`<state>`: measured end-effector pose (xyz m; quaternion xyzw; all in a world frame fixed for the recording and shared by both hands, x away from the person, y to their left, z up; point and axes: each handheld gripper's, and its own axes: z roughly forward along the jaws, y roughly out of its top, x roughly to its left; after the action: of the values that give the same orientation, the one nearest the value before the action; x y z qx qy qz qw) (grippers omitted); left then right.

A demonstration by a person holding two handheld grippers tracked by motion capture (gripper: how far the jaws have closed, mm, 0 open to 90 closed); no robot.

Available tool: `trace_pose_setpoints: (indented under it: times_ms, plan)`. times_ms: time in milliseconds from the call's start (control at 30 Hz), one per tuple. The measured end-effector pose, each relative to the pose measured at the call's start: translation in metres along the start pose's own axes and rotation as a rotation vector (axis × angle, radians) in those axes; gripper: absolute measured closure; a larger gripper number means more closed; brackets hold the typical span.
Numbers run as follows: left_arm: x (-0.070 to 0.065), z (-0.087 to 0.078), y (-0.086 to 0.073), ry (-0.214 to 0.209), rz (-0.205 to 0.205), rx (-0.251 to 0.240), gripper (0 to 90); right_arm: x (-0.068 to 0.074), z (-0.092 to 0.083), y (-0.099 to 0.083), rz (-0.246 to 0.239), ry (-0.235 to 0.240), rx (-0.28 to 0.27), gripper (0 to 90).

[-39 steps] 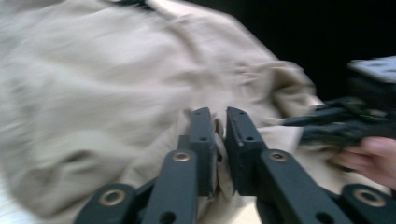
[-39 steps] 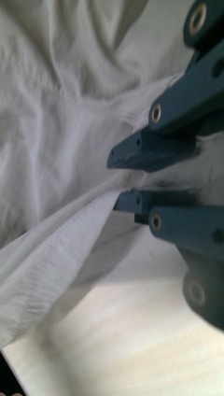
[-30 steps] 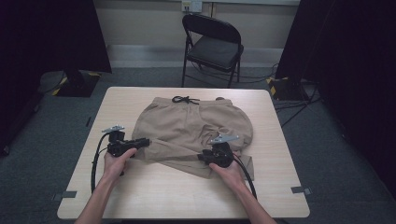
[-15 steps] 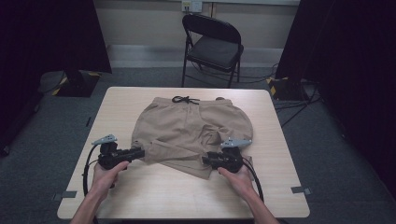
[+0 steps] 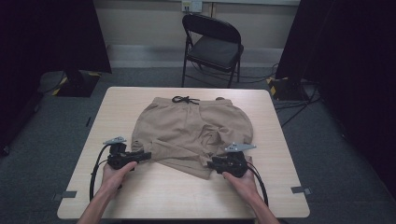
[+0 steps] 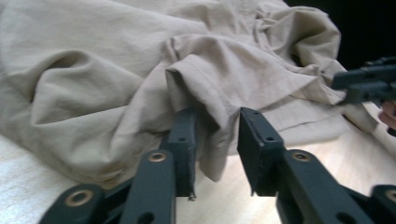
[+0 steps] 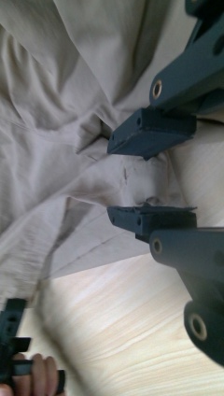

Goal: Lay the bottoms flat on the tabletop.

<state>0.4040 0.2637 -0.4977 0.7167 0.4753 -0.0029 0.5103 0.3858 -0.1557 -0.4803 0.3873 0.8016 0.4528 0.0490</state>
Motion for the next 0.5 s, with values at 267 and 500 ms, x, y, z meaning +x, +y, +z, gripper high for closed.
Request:
trace_pose_setpoints:
  times_ms: [267, 500]
  plan:
    - [0.000, -0.009, -0.001, -0.026, 0.028, -0.004, 87.3, 0.003, 0.013, -0.009, -0.033, -0.017, 0.060, 65.0]
    - [-0.008, -0.029, 0.001, -0.043, 0.053, -0.040, 87.2, 0.011, -0.001, 0.000, -0.057, 0.023, -0.003, 85.1]
